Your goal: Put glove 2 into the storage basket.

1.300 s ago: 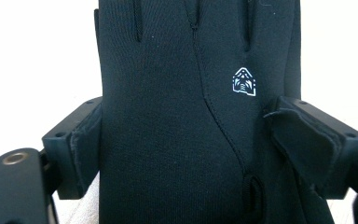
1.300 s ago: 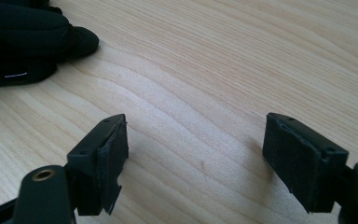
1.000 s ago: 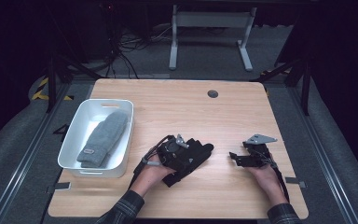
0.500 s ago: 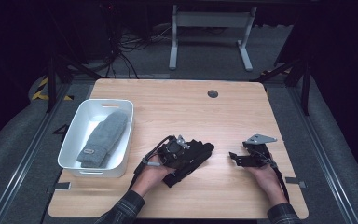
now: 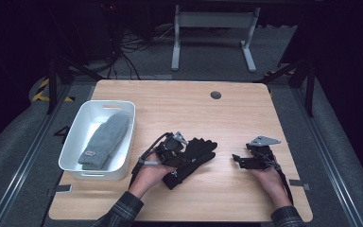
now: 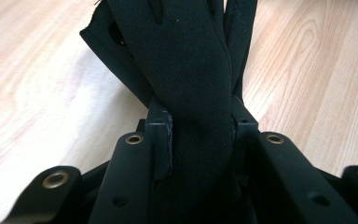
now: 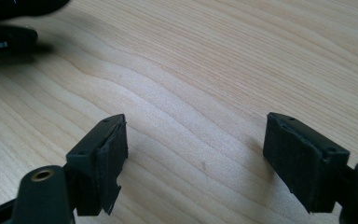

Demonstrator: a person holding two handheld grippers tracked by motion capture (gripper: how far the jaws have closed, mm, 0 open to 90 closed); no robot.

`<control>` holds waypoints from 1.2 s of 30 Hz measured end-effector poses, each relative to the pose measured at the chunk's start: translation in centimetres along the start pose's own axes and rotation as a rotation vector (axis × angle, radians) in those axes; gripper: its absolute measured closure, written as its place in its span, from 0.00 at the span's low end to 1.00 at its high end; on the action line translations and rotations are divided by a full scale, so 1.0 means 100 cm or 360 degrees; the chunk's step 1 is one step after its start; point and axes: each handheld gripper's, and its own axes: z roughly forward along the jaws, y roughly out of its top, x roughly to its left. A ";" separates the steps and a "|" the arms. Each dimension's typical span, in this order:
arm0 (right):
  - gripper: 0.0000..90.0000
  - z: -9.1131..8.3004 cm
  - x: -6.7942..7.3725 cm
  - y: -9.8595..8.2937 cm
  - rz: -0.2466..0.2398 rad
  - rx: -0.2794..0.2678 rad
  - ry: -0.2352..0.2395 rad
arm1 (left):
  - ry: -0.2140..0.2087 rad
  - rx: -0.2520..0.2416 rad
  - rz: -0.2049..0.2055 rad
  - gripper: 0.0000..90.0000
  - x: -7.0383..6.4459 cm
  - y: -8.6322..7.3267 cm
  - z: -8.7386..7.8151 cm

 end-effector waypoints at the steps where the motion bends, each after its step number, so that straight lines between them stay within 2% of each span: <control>1: 0.25 0.000 0.000 0.000 -0.0001 0.0000 0.0000 | 0.0007 -0.0012 -0.0007 0.77 0.001 0.001 -0.005; 4: 0.25 0.000 0.000 0.000 -0.0001 0.0000 0.0000 | 0.0006 -0.0033 -0.0030 0.77 0.003 0.004 -0.016; 17: 0.25 0.000 0.000 0.000 -0.0001 0.0000 -0.0001 | 0.0081 -0.0086 -0.0072 0.77 0.022 0.014 -0.071; 18: 0.25 0.000 0.000 0.000 -0.0001 0.0000 -0.0001 | 0.0081 -0.0086 -0.0072 0.77 0.022 0.014 -0.071; 20: 0.25 0.000 0.000 0.000 -0.0001 0.0000 -0.0001 | 0.0110 -0.0094 -0.0090 0.77 0.029 0.015 -0.086; 23: 0.25 0.000 0.000 0.000 -0.0001 0.0000 -0.0001 | 0.0122 -0.0099 -0.0103 0.77 0.035 0.014 -0.095; 24: 0.25 0.000 0.000 0.000 -0.0001 0.0001 -0.0001 | 0.0138 -0.0112 -0.0125 0.77 0.042 0.012 -0.105; 26: 0.25 0.000 0.000 0.000 -0.0001 0.0001 -0.0001 | 0.0143 -0.0119 -0.0138 0.77 0.044 0.011 -0.108; 27: 0.25 0.000 0.000 0.000 -0.0001 0.0000 0.0000 | 0.0164 -0.0131 -0.0158 0.77 0.051 0.009 -0.118; 30: 0.25 0.000 0.000 0.000 -0.0001 0.0001 0.0000 | 0.0173 -0.0143 -0.0177 0.77 0.056 0.006 -0.126; 32: 0.25 0.000 0.000 0.000 0.0001 0.0001 -0.0001 | 0.0208 -0.0144 -0.0219 0.77 0.067 0.001 -0.140; 33: 0.25 0.000 0.000 0.000 0.0001 0.0001 -0.0001 | 0.0208 -0.0144 -0.0219 0.77 0.067 0.001 -0.140; 36: 0.25 0.000 0.000 0.000 0.0001 0.0001 -0.0001 | 0.0270 -0.0161 -0.0281 0.77 0.080 -0.009 -0.157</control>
